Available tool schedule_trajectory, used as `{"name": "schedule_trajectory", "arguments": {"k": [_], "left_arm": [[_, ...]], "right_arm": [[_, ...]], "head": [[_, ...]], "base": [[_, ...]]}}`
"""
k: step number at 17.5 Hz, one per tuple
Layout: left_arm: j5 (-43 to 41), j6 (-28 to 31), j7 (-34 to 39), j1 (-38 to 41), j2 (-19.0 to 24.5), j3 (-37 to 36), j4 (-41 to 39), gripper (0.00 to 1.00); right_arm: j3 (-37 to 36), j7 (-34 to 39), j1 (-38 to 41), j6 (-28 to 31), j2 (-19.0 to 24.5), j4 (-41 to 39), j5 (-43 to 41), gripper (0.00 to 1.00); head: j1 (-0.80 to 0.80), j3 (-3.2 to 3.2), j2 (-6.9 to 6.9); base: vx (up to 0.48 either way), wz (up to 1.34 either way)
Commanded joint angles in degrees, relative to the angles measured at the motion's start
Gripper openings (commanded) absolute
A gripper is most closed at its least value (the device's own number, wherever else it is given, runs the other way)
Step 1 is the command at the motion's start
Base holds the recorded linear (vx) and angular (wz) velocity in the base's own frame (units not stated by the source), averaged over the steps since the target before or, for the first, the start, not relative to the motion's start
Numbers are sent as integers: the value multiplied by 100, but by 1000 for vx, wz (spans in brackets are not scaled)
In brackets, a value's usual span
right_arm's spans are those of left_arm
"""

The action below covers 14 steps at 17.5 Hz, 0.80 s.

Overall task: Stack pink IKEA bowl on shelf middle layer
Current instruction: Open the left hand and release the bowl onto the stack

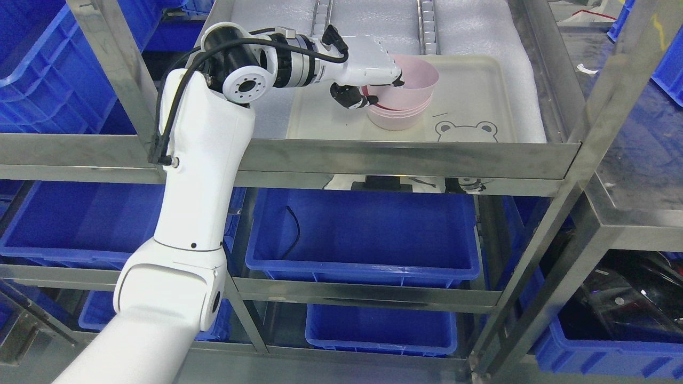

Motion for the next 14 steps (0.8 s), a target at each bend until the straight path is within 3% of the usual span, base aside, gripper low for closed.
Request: {"name": "schedule_trajectory", "arguments": {"k": [1, 3, 5, 7, 12, 14], "left_arm": [[-105, -4, 6, -6, 83, -104, 176, 5], [-105, -4, 32, -6, 83, -78, 176, 13], [-105, 14, 32, -15, 83, -8, 176, 44], [-96, 14, 32, -24, 83, 10, 176, 50], [0, 5, 251, -339, 83, 369, -16, 78], [44, -3, 252, -437, 83, 414, -105, 83]], "right_arm": [[26, -4, 1, 2, -100, -100, 2, 100], [26, -4, 1, 2, -100, -100, 2, 100], [26, -4, 1, 2, -100, -100, 2, 100], [18, -4, 1, 2, -100, -100, 2, 100], [26, -4, 1, 2, -100, -100, 2, 100], [26, -4, 1, 2, -100, -100, 2, 100]], "head": [[0, 0, 0], [0, 0, 0], [0, 0, 0], [0, 0, 0], [0, 0, 0], [0, 0, 0]], "base": [[0, 0], [0, 0], [0, 0], [0, 0], [0, 0], [0, 0]]}}
